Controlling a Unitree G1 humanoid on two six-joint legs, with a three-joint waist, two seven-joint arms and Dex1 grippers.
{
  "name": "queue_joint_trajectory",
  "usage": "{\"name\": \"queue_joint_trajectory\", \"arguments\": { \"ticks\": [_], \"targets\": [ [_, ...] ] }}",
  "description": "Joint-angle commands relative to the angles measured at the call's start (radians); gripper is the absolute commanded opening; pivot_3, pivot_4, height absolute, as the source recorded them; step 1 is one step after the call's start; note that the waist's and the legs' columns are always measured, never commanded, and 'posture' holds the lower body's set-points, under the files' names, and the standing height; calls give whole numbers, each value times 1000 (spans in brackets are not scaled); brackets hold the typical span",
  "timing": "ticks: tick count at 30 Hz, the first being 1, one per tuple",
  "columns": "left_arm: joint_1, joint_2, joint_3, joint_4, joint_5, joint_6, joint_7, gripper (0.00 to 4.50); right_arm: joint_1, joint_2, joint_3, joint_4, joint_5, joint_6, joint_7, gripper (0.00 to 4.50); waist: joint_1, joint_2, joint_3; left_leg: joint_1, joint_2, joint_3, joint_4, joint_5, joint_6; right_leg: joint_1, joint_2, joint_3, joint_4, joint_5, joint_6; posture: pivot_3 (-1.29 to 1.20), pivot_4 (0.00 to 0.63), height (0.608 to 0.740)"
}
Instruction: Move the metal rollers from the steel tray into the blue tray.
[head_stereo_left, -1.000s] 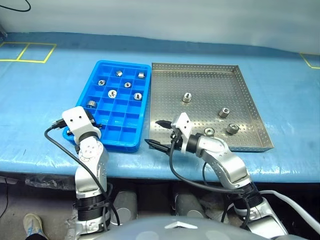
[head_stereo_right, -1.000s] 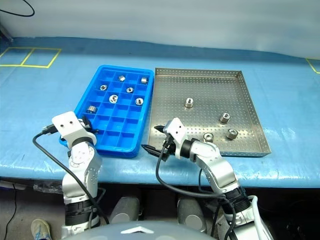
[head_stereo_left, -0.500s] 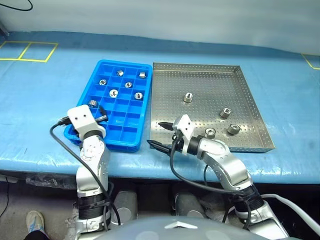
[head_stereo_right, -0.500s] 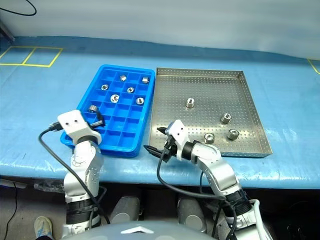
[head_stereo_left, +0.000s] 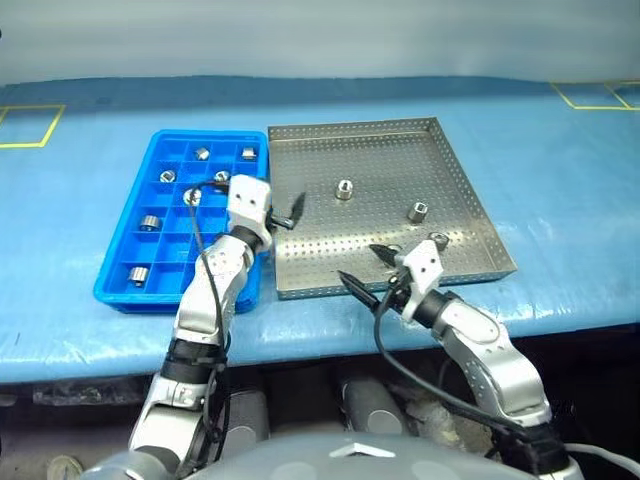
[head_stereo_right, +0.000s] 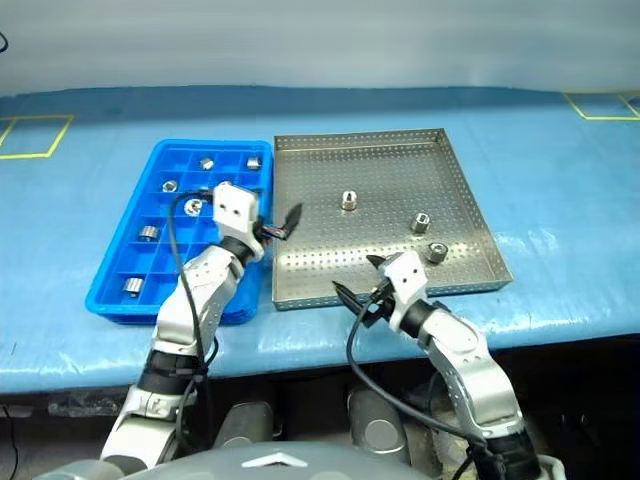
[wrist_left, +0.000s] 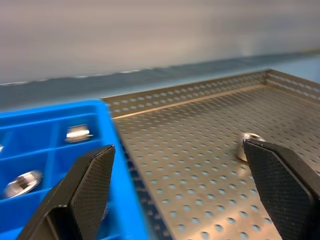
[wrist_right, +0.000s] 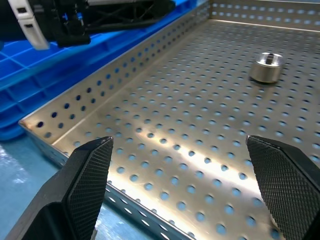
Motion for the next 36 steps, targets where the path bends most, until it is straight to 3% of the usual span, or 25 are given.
{"name": "queue_joint_trajectory", "arguments": {
  "ticks": [1, 9, 14, 20, 26, 29, 35, 36],
  "targets": [
    [-56, -8, -47, 41, 3, -34, -79, 4480, 38, 4, -57, -78, 11, -15, -40, 4500, -30, 0, 0, 0, 0, 0, 0, 0, 0, 0, 0, 0, 0, 0, 0, -346, 150, 740],
    [-148, -26, -156, 192, 65, -8, -179, 4480, 106, 49, -100, -129, -25, -49, -148, 4500, -177, 0, 0, 0, 0, -1, -1, 0, 0, 1, 0, 1, 0, 0, 1, -443, 150, 740],
    [-195, -47, -145, 259, 83, 87, -158, 4480, 133, 71, -107, -149, -31, -60, -181, 4500, -253, 1, 0, 1, 0, -1, -2, 0, 0, 1, 0, 1, 1, -1, 1, -481, 150, 740],
    [-208, -51, -109, 268, 78, 200, -128, 4480, 162, 81, -100, -162, -40, -64, -196, 4500, -306, 1, 0, 2, 0, -1, -4, 0, 0, 1, 0, 1, 0, -1, 2, -488, 150, 740],
    [-179, -29, -120, 217, 71, 293, -159, 4480, 144, 77, -89, -154, -41, -58, -196, 4500, -318, 0, 0, 2, 0, -1, -4, 0, 0, 1, 0, 2, 1, -1, 2, -469, 150, 740],
    [-159, -15, -117, 187, 66, 334, -166, 3911, 139, 73, -89, -153, -40, -56, -193, 4500, -318, 0, 0, 2, 0, -1, -5, 0, 0, 1, 0, 2, 0, -1, 2, -464, 150, 740],
    [-134, -13, -104, 143, 67, 338, -142, 1958, 125, 67, -86, -144, -34, -52, -187, 4500, -312, 0, 0, 3, 0, -1, -5, 0, 0, 2, 0, 2, 0, -1, 2, -437, 150, 740],
    [-131, -17, -93, 135, 64, 328, -133, 1860, 119, 66, -83, -142, -33, -51, -185, 4500, -311, 0, 0, 3, 0, -1, -5, 0, 0, 2, 0, 2, 0, -1, 2, -424, 150, 740]
  ]
}}
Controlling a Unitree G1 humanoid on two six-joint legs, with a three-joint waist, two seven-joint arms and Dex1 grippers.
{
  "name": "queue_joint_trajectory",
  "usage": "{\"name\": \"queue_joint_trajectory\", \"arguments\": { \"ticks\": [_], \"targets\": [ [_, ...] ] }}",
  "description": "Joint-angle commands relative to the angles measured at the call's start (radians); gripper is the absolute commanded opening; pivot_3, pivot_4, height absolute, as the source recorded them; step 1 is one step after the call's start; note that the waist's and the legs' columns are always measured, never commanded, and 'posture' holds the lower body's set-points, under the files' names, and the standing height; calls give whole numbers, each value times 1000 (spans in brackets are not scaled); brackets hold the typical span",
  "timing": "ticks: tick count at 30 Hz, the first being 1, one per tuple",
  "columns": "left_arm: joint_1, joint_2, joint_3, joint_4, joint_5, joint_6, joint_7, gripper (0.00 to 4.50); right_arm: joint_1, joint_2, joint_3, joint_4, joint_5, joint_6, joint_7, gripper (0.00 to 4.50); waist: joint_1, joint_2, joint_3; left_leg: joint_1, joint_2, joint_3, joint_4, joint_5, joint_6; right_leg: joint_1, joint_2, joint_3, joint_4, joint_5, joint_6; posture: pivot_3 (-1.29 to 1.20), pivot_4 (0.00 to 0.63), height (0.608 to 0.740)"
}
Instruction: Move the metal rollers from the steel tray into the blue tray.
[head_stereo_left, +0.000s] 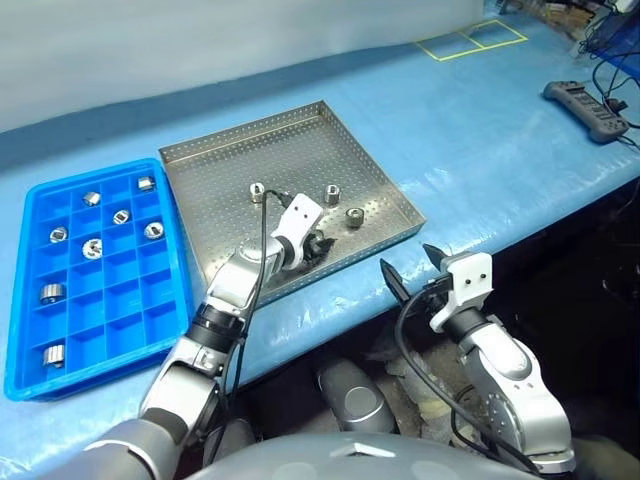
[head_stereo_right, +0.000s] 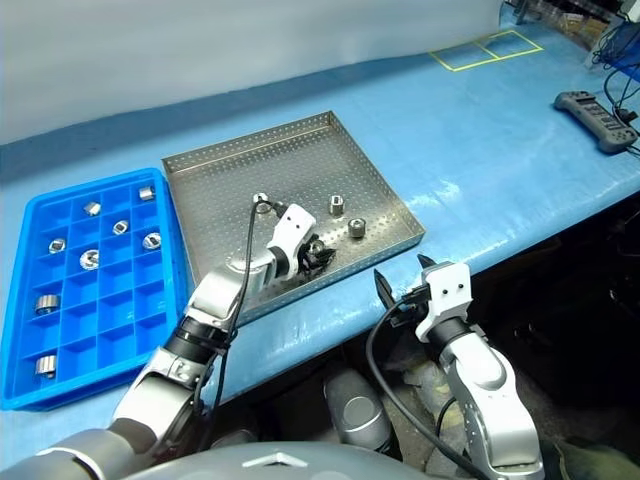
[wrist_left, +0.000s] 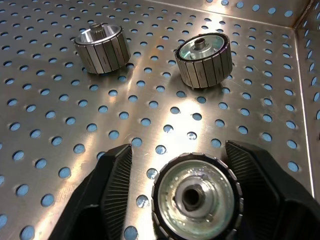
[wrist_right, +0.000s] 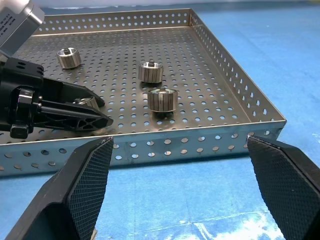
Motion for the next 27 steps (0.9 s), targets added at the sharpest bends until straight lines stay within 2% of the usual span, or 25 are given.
{"name": "queue_joint_trajectory", "arguments": {
  "ticks": [1, 6, 9, 13, 17, 21, 27],
  "targets": [
    [13, -16, 38, -46, -11, -24, 33, 1860, -25, -4, 3, -22, 12, -6, 13, 4500, 1, 0, 0, 0, 0, 0, 0, 0, 0, 0, 0, 0, 0, 0, 0, -408, 150, 740],
    [58, -56, 108, -119, -17, -157, 119, 1860, -95, 8, 49, 30, 43, 10, 61, 4500, 18, -1, 1, 0, 0, 0, 0, 0, 0, 0, 1, 0, 0, 0, 0, -311, 150, 740],
    [111, -107, 215, -191, 0, -245, 290, 1860, -180, 11, 122, 92, 40, 23, 115, 4500, 48, -3, 3, 0, 0, 0, -1, 0, 0, 0, 1, 0, 0, 1, 1, -218, 150, 740],
    [177, -152, 319, -258, 23, -298, 463, 1860, -248, 13, 164, 153, 44, 28, 159, 4500, 120, -3, 3, 0, 0, -1, -1, 0, 0, 0, 1, -1, 1, 1, 2, -121, 150, 740],
    [251, -173, 407, -323, 36, -283, 592, 1860, -299, 15, 217, 202, 48, 37, 216, 4500, 214, -4, 4, 0, 0, -3, -2, 0, 0, -1, 2, -2, 1, 2, 2, -39, 150, 740],
    [297, -169, 451, -369, 20, -259, 639, 1860, -336, 20, 250, 235, 50, 40, 248, 4500, 283, -4, 4, -1, 0, -3, -2, 0, 0, -2, 1, -2, 0, 2, 2, 11, 150, 740],
    [308, -158, 506, -411, 5, -289, 679, 1860, -349, 19, 260, 246, 53, 44, 267, 4500, 344, -4, 4, 1, 1, -2, 0, 0, 0, -1, 2, -2, 2, 1, 0, 27, 150, 740]
  ]
}}
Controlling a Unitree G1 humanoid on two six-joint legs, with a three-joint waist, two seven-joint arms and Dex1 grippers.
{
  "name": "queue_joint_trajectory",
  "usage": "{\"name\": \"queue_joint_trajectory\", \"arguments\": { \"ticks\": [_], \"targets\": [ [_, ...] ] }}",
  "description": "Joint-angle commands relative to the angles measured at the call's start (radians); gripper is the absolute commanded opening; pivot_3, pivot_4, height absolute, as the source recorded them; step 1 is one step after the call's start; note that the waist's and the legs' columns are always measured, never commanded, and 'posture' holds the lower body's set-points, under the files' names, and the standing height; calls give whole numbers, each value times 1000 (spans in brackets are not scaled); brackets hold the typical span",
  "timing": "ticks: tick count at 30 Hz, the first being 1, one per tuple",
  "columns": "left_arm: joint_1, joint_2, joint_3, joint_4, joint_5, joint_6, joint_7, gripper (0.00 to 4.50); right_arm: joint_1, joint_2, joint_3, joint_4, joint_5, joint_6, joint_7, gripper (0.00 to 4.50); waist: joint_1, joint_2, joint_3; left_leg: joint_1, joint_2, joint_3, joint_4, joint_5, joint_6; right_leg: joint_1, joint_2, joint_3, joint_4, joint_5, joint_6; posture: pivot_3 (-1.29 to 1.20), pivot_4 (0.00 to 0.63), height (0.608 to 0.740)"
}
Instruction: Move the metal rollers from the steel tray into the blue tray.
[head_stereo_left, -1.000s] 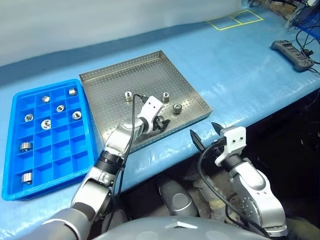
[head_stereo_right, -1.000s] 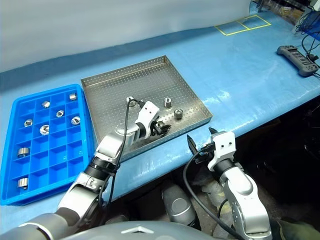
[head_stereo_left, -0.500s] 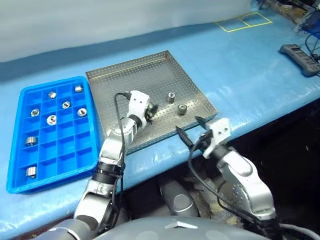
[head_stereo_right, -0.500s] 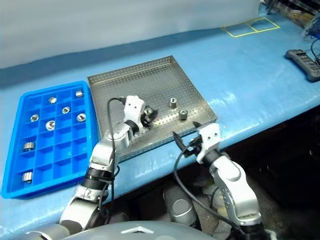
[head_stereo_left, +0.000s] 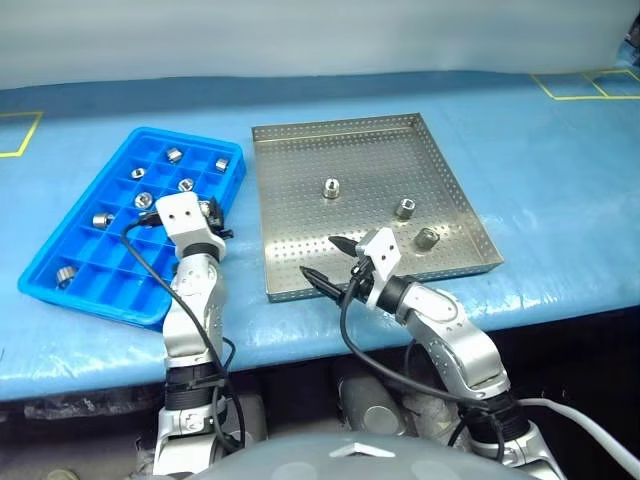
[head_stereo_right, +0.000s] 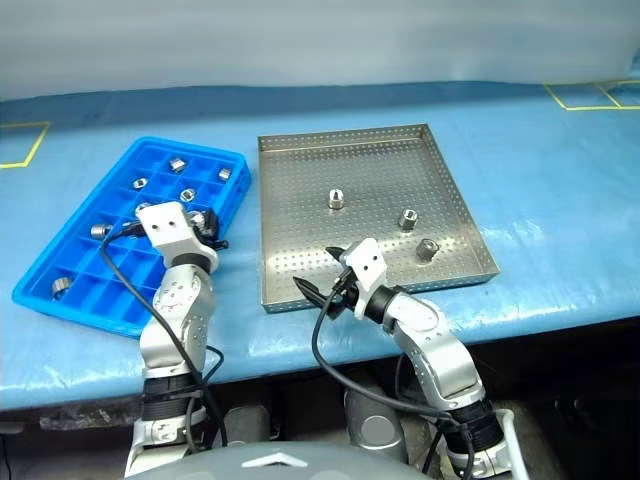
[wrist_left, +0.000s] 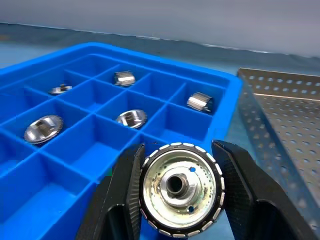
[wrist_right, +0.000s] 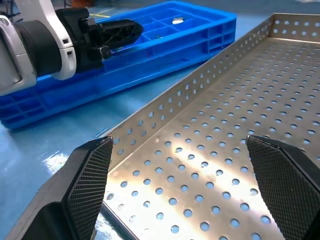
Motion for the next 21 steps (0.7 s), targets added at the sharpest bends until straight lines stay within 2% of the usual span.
{"name": "queue_joint_trajectory", "arguments": {
  "ticks": [1, 8, 21],
  "targets": [
    [-2, 13, 46, -41, -3, -28, 30, 1860, -6, 3, -1, -13, 12, -3, 11, 4500, 17, 0, 0, 0, 0, 0, 0, 0, 0, 0, 0, 0, 0, 0, -1, 28, 150, 740],
    [-36, 22, 40, -36, -16, -46, 12, 1860, -3, 10, 1, -11, 9, -7, 3, 4500, 72, -2, 1, -4, -3, 0, 3, 0, 0, 0, -3, -1, -3, 0, 0, 10, 150, 740],
    [-105, 103, 113, 53, 1, 22, 60, 1860, 7, 6, -1, -18, 5, -7, -4, 4500, 67, -2, 1, -3, -2, 0, 4, 0, 0, 1, -2, -1, -1, 0, 0, -1, 150, 740]
  ]
}}
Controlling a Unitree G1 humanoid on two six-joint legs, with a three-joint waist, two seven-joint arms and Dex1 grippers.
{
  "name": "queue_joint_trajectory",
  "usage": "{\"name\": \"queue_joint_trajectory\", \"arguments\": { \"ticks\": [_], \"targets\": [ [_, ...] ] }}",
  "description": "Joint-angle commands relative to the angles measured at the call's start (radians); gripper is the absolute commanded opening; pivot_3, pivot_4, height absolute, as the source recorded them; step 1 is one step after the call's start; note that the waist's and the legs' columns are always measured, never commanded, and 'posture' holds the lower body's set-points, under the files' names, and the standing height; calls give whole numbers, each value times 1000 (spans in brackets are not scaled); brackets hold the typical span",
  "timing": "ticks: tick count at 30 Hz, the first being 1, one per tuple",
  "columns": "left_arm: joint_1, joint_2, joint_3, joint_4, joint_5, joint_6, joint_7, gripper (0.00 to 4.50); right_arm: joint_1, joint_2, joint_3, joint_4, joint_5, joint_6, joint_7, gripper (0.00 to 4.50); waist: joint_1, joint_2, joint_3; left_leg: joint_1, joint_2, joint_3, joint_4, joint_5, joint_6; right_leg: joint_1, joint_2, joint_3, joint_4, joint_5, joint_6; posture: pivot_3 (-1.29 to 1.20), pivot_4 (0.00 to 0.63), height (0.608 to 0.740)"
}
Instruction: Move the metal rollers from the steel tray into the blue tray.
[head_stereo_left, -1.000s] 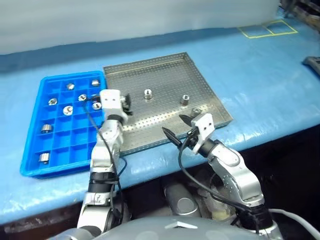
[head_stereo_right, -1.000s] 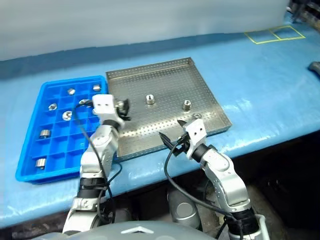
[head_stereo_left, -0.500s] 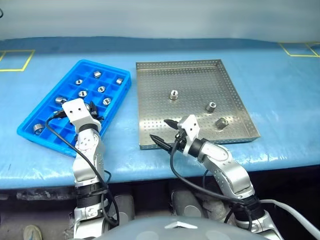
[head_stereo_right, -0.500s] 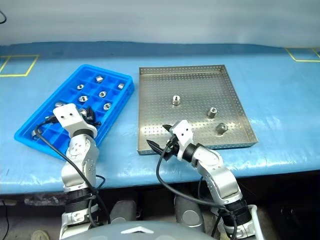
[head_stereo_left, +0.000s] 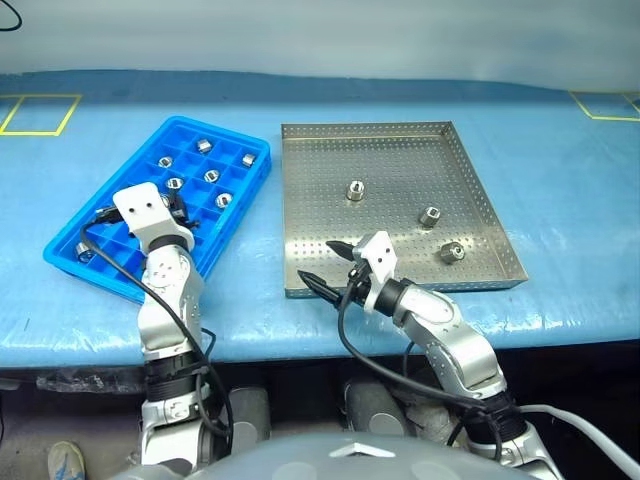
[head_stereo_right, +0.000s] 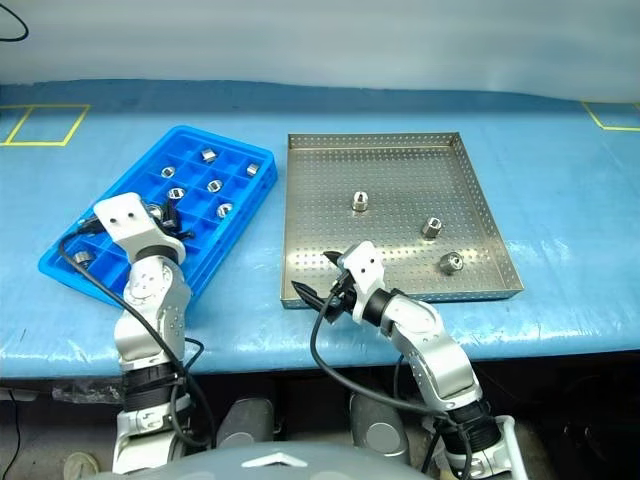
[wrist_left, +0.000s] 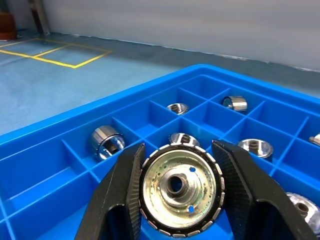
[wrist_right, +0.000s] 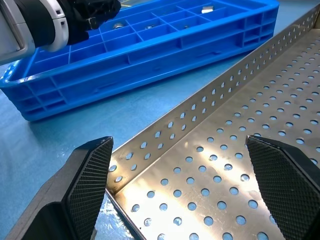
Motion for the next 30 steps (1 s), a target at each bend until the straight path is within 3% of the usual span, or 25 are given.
{"name": "queue_joint_trajectory", "arguments": {
  "ticks": [1, 8, 22, 29, 30],
  "targets": [
    [-37, 36, 18, 18, 6, 7, 8, 1860, -2, -1, -11, -33, 5, -8, -1, 4500, 0, 0, 0, 0, 0, 0, 0, 0, 0, 0, 0, 0, 0, 0, 0, -2, 150, 740],
    [-73, 75, 42, 88, 1, 19, 12, 1860, -4, -5, -10, -35, 4, -7, -4, 4500, 0, 0, 0, 0, 0, 0, 0, 0, 0, 0, 0, 0, 0, 0, 0, -3, 150, 740],
    [-74, 39, 106, 104, -42, 29, 88, 1860, 8, -11, -4, -32, -6, -11, -10, 4500, -1, -1, 0, 0, 0, 0, 0, 0, 0, 0, 0, -1, 0, 1, 1, -12, 150, 740],
    [-73, 30, 71, 97, -60, 83, 56, 4150, 6, -10, -3, -31, -8, -13, -15, 4500, -2, -1, 0, 0, 0, 0, 0, 0, 0, 1, 0, -1, 0, 1, 1, -12, 150, 740],
    [-75, 14, 81, 93, -92, 66, 42, 4150, 7, -10, -4, -30, -9, -14, -15, 4500, -2, -1, 0, 0, 0, 0, 0, 0, 0, 1, 0, -1, 0, 1, 1, -12, 150, 740]
  ]
}}
